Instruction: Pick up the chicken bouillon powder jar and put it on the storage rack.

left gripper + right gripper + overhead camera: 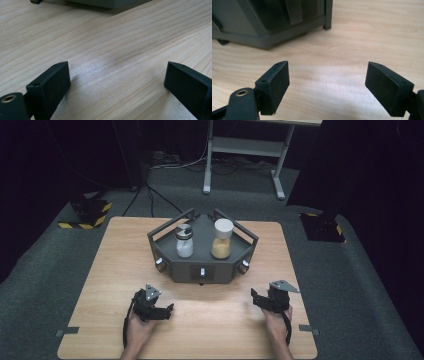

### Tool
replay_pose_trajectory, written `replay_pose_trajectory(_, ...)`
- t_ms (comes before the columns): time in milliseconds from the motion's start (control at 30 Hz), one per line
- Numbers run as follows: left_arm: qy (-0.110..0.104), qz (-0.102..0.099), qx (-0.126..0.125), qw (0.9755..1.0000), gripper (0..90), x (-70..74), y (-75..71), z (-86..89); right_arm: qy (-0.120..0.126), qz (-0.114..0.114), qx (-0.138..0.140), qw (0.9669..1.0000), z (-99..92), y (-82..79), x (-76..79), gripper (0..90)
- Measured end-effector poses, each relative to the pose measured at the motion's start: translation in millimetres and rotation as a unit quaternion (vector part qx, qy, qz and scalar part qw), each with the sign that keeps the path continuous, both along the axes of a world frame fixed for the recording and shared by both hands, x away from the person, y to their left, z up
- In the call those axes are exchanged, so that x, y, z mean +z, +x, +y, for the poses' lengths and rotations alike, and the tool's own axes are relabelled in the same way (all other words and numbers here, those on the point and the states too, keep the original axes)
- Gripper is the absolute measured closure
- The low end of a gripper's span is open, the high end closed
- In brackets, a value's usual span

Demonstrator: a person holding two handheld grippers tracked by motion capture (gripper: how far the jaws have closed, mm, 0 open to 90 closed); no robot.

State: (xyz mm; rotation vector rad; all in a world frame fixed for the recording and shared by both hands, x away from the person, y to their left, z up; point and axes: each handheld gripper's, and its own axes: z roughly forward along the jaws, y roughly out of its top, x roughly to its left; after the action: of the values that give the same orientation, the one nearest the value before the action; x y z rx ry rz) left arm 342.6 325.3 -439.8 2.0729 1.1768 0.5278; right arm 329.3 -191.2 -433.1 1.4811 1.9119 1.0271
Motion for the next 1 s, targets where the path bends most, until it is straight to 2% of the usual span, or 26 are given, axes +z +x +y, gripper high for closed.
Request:
replay_pose_trajectory(300, 0.000, -0.001, 0.000, 1.0000, 6.7, -0.2, -0.1, 0.0, -0.022, 0.032, -0.004, 0.9992, 4.5, 5.7, -8.2, 16.9)
replay_pose_trajectory(467, 0.000, -0.001, 0.000, 1.0000, 6.7, -0.2, 0.0, 0.0, -0.030, 0.041, -0.005, 0.9987, 6.4, 7.7, -8.0, 15.1)
replay_pose_trajectory(533, 0.000, -0.001, 0.000, 1.0000, 6.7, -0.2, -0.1, 0.0, -0.034, 0.041, -0.005, 0.9986, 7.3, 7.9, -7.8, 14.7)
replay_pose_trajectory(567, 0.000, -0.001, 0.000, 1.0000, 6.7, -0.2, -0.1, 0.0, -0.045, 0.042, -0.003, 0.9981, 10.0, 8.8, -7.1, 13.6)
replay_pose_trajectory(1000, 0.000, -0.001, 0.000, 1.0000, 6.7, -0.2, -0.2, -0.1, -0.041, 0.045, -0.004, 0.9981, 8.9, 10.3, -6.9, 12.5)
